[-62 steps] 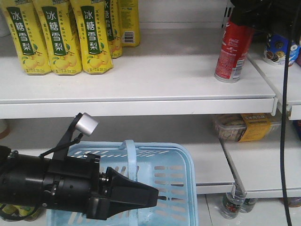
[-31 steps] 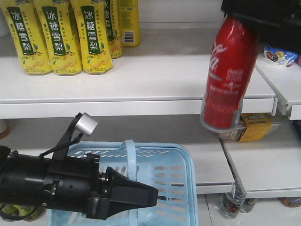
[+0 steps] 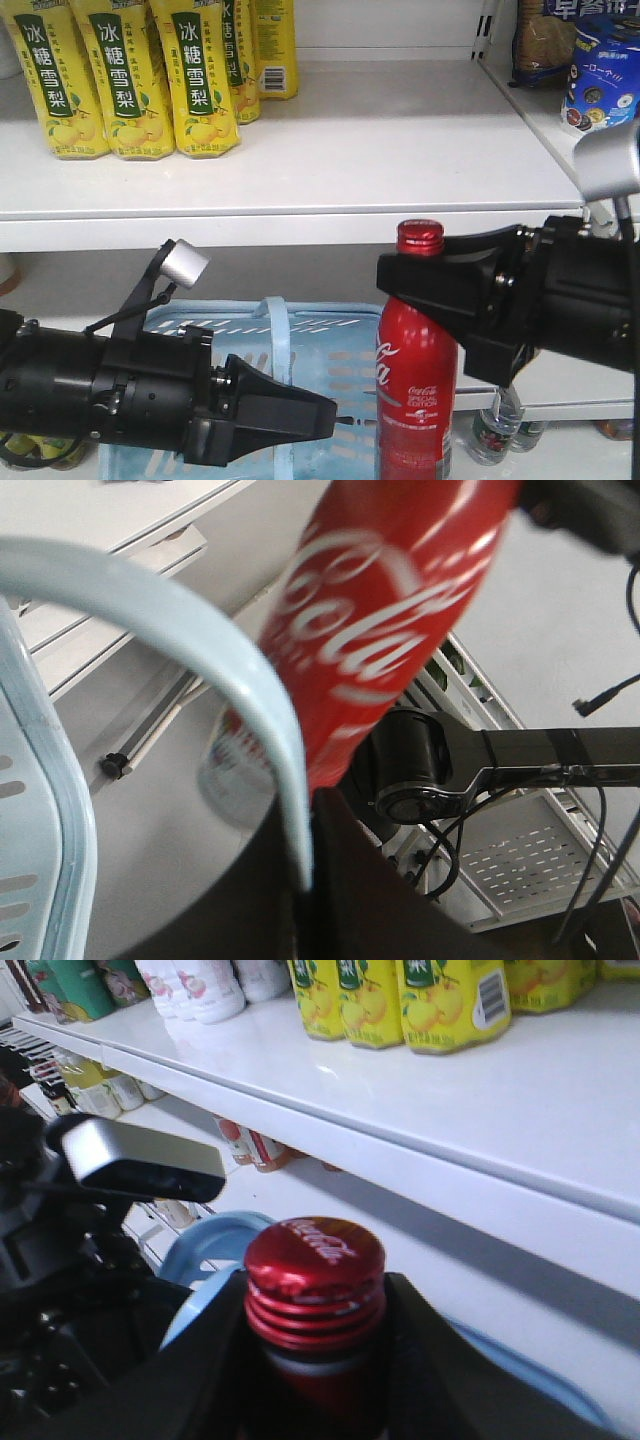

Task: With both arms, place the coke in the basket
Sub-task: 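Move the held red bottle over the basket with the right gripper, then open the right gripper to drop the bottle into the basket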

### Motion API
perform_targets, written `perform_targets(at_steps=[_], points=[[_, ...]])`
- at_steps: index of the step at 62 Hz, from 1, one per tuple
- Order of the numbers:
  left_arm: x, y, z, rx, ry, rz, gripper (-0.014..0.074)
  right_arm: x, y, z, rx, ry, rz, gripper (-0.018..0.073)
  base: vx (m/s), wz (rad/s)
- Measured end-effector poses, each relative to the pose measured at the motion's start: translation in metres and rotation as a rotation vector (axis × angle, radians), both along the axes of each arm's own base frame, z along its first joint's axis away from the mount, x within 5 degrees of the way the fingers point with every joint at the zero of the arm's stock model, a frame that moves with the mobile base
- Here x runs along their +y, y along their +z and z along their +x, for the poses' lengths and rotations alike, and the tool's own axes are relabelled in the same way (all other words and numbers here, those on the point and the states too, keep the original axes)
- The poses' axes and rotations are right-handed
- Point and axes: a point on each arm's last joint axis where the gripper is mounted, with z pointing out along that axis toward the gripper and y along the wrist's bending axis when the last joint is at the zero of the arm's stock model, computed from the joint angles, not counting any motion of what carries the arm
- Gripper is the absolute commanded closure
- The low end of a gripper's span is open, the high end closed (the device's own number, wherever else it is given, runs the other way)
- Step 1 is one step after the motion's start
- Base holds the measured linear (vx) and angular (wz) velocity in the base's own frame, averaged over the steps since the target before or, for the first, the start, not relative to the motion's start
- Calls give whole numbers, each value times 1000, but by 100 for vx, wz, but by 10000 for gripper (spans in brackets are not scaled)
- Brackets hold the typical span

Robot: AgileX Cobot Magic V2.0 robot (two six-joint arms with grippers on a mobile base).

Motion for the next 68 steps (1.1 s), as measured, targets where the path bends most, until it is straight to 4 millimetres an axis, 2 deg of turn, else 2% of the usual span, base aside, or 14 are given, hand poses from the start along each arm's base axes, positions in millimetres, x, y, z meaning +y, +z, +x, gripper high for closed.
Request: perform_targets(at_steps=[23, 40, 51, 61, 68], points=[[0, 0, 0, 0, 0, 0, 603, 28, -50, 19, 123, -37, -119, 564, 0, 0], [0, 0, 0, 0, 0, 0, 603, 34, -76, 37, 193, -90, -184, 526, 0, 0], [0, 0, 0, 0, 0, 0, 603, 36, -85, 42, 222, -90, -203, 389, 0, 0], [0, 0, 0, 0, 0, 0, 603, 37, -85, 42, 225, -92, -203, 163, 0, 0], [0, 0, 0, -3, 2, 5, 603, 36, -84, 43, 223, -107, -198, 44, 0, 0]])
